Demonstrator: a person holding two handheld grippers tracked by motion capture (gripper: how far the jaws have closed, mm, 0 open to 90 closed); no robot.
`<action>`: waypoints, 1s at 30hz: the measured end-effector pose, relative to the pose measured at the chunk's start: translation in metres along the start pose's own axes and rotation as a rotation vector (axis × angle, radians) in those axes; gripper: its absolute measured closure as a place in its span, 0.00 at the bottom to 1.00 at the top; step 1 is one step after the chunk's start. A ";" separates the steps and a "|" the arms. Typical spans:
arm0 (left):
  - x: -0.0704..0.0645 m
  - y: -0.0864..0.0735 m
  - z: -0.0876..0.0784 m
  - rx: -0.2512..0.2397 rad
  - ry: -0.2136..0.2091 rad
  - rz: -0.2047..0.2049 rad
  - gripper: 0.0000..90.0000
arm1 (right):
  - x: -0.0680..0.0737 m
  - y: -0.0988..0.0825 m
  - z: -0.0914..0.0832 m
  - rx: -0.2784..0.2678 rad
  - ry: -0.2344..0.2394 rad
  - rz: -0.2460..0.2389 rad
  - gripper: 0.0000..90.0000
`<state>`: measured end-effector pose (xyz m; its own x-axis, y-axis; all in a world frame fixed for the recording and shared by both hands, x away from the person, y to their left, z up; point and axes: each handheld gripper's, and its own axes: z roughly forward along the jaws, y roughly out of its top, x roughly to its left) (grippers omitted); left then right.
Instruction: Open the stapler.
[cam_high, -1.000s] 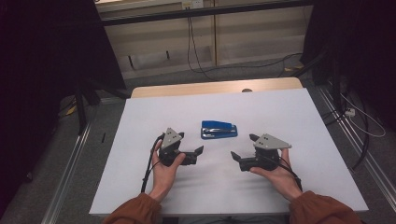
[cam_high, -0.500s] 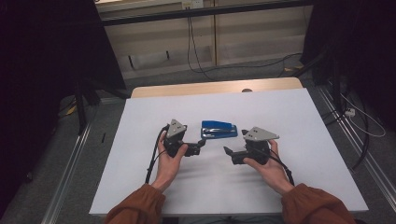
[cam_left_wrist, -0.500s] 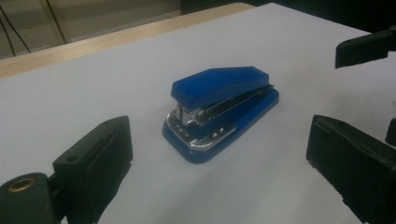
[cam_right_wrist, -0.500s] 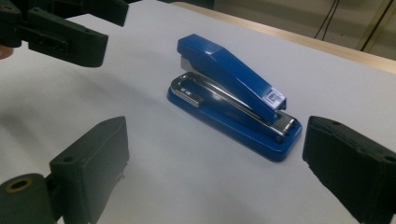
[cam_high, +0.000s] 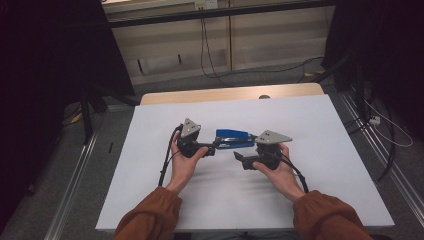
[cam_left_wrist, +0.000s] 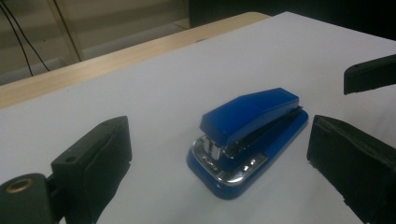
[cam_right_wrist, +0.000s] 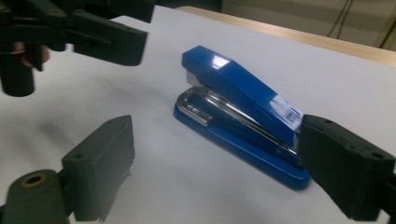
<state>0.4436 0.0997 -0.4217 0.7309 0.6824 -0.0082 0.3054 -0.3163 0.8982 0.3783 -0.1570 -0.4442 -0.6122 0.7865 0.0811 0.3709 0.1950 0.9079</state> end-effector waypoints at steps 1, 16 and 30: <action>0.001 0.001 0.002 -0.001 -0.001 0.008 0.08 | 0.000 0.000 0.002 -0.002 0.013 0.000 0.12; 0.025 -0.004 0.011 0.056 0.041 -0.037 0.08 | 0.000 -0.001 0.017 0.016 0.041 0.019 0.29; 0.023 -0.004 0.012 0.071 0.046 -0.030 0.06 | -0.003 0.001 0.013 0.009 0.063 0.006 0.78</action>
<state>0.4666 0.1087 -0.4309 0.6927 0.7211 -0.0128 0.3705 -0.3405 0.8642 0.3894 -0.1520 -0.4489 -0.6526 0.7492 0.1130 0.3811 0.1957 0.9036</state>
